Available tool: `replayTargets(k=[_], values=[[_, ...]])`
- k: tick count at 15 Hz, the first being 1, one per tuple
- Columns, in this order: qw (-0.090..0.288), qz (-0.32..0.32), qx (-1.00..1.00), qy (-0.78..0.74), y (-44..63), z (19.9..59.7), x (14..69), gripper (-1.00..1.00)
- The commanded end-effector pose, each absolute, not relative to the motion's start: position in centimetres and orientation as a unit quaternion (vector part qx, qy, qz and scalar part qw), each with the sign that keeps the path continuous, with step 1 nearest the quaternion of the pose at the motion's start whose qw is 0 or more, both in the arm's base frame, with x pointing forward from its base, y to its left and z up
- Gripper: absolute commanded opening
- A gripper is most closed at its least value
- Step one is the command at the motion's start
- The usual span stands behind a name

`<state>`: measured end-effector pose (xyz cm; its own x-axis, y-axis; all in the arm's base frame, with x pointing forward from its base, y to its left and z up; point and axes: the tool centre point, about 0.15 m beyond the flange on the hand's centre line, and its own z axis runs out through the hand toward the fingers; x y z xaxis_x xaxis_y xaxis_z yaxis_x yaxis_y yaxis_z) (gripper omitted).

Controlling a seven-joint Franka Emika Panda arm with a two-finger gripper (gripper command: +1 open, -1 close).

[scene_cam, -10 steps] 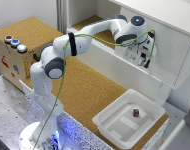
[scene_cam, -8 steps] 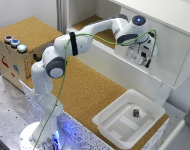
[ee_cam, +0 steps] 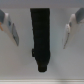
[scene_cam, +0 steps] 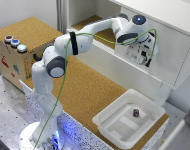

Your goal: Move the door all the way to the left and let go

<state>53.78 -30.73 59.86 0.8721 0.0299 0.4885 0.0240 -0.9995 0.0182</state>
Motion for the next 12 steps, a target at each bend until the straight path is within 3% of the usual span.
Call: replayTargets(k=[1, 12], values=[[0.045, 0.264, 0.963, 0.002, -30.4, 58.6, 54.6, -1.0], [0.047, 0.28, 0.959, -0.007, -28.8, 57.3, 54.6, -1.0]])
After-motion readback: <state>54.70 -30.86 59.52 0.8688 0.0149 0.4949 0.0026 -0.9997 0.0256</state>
